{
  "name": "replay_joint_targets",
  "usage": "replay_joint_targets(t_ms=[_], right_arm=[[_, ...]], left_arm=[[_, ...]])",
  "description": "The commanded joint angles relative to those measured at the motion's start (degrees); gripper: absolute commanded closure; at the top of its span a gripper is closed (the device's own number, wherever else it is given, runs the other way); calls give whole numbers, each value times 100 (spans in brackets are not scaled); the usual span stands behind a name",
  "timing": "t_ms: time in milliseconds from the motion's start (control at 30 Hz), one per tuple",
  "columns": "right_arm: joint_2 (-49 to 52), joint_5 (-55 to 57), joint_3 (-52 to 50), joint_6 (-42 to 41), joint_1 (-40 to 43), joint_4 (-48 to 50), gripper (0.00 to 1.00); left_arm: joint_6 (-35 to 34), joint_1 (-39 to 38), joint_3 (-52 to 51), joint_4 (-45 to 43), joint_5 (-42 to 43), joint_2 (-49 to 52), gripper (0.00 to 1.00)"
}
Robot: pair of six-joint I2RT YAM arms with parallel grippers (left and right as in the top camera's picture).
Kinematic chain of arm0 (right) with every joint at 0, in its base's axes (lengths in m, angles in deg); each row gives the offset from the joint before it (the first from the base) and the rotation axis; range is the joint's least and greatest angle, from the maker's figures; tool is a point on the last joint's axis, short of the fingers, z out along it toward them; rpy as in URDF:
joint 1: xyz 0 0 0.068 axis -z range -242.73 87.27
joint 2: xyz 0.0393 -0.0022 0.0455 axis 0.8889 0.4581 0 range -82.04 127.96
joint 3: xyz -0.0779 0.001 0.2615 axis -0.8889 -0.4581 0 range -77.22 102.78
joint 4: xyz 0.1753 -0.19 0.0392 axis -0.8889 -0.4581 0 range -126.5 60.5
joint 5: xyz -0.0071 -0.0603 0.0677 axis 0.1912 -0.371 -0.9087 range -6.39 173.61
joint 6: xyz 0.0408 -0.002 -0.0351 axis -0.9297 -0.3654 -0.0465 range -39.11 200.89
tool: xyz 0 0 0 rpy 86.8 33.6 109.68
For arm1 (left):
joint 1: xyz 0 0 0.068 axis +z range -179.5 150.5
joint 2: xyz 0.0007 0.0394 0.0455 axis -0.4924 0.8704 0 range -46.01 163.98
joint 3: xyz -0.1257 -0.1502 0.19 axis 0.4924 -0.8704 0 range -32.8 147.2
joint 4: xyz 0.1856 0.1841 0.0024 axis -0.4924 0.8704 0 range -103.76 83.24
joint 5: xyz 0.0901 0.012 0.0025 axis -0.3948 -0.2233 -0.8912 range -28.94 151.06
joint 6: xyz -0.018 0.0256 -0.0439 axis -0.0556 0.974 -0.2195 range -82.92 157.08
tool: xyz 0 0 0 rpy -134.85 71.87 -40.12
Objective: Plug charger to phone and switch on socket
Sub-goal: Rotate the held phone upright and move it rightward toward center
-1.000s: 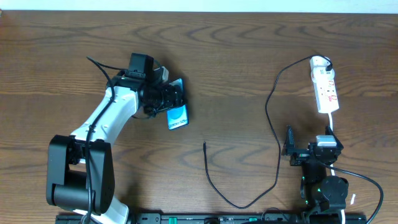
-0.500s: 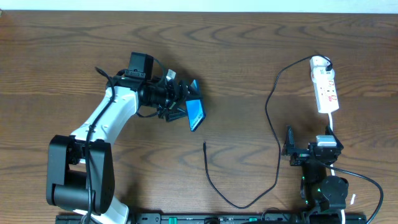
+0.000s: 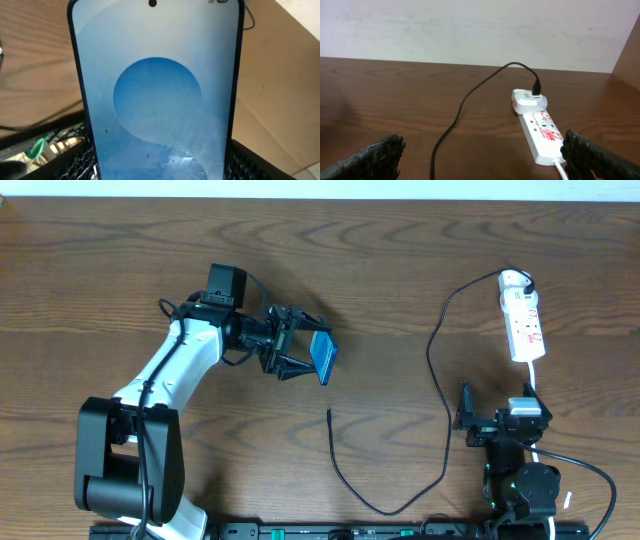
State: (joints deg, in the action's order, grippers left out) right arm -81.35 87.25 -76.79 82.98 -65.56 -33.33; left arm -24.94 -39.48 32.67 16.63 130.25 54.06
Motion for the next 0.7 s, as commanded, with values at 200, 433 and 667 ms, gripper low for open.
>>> replay_joint_targets(t_ms=[200, 433, 667], right_arm=[[-31, 28, -11, -55, -59, -20, 1], [-31, 28, -11, -55, -59, -20, 1], [-31, 28, -11, -55, -59, -20, 1]], left_arm=[[-505, -2, 2, -166, 846, -162, 93], [-625, -2, 2, -166, 841, -162, 93], [-625, -2, 2, -164, 844, -162, 92]])
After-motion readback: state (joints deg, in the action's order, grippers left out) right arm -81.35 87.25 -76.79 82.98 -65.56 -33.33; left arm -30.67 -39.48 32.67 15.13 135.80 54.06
